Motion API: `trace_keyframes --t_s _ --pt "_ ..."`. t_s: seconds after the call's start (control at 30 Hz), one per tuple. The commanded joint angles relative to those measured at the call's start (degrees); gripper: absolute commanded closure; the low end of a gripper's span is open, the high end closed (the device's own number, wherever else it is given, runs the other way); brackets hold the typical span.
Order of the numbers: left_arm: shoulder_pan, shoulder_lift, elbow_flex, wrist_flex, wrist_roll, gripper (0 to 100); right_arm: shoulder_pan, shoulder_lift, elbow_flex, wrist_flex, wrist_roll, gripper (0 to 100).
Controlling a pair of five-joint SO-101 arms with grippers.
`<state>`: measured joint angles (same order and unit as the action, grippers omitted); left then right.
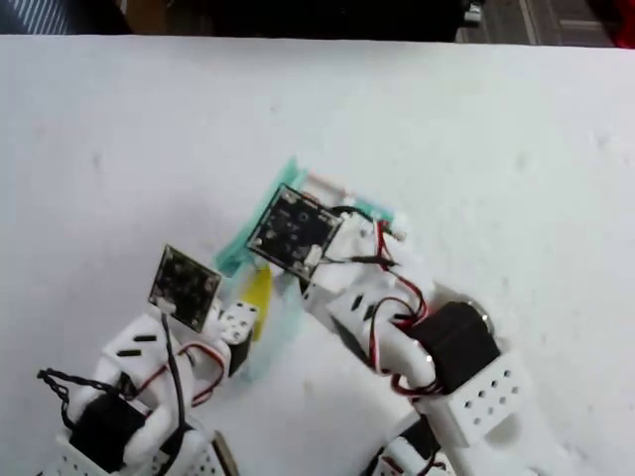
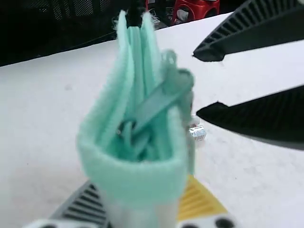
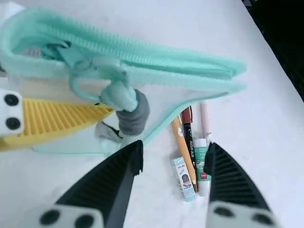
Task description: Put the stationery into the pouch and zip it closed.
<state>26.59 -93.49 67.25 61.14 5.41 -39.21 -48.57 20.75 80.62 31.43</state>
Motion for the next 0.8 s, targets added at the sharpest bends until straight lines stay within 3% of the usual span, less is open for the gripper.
trace_keyframes --t_s 0.0,0.37,0.77 --pt "-0.48 1.10 -2.81 0.44 -0.70 98 -4.44 -0.92 -0.35 1.63 -0.18 78.7" --pt "-0.04 1.10 -2.55 0.44 -0.70 98 -9.45 -0.92 -0.88 -2.86 -0.18 78.8" --pt "-0.13 1.10 -2.55 0.26 -0.70 98 -12.35 -0.48 -10.20 3.47 -0.18 78.9"
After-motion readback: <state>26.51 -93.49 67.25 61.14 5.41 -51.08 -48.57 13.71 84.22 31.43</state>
